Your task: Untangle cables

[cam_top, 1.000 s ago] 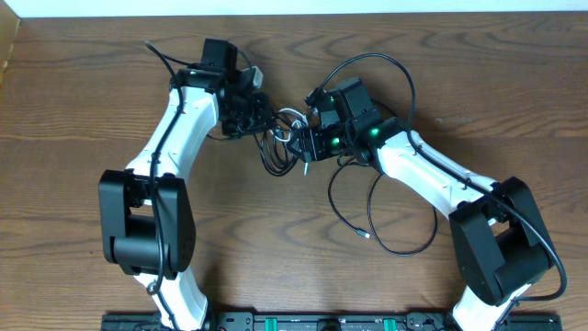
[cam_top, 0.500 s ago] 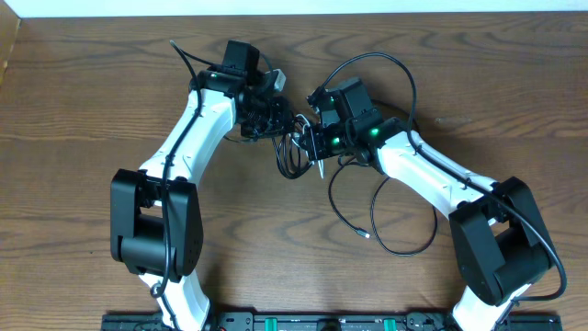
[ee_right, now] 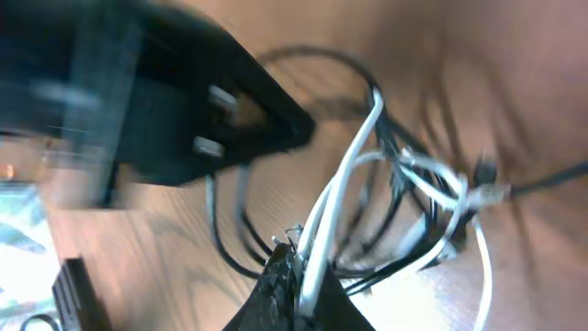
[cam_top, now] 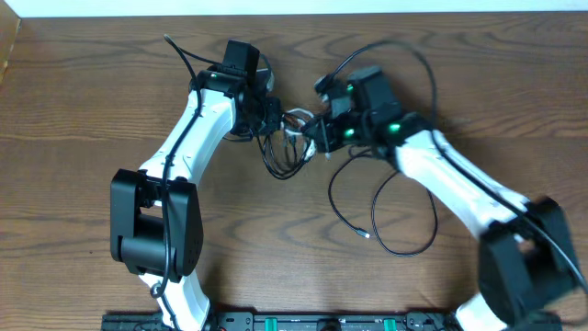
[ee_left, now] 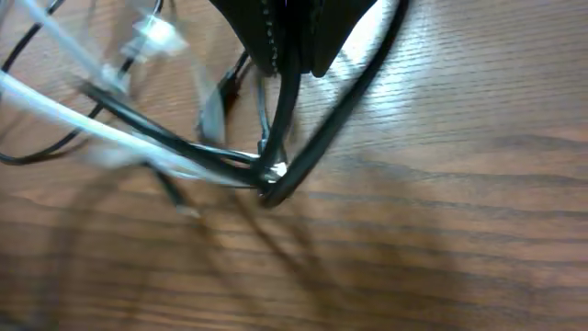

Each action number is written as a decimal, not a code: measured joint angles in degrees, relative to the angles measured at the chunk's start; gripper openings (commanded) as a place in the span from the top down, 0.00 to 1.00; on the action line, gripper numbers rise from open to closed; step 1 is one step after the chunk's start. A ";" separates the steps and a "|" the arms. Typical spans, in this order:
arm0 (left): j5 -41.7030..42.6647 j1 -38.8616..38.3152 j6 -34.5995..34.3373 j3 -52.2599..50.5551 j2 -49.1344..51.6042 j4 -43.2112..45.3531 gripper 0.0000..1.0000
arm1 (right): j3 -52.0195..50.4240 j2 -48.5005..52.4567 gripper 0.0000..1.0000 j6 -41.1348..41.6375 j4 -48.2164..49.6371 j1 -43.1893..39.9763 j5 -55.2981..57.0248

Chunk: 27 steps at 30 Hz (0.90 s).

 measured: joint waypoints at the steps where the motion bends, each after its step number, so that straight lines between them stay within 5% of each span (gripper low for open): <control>1: -0.28 0.00 0.00 0.00 0.00 0.00 0.92 | 0.00 -1.99 0.99 -0.37 0.02 -0.35 -0.07; 27: -2.56 -0.07 0.00 0.00 0.00 0.02 0.92 | 0.02 -29.68 0.99 -9.33 -1.11 -1.14 10.16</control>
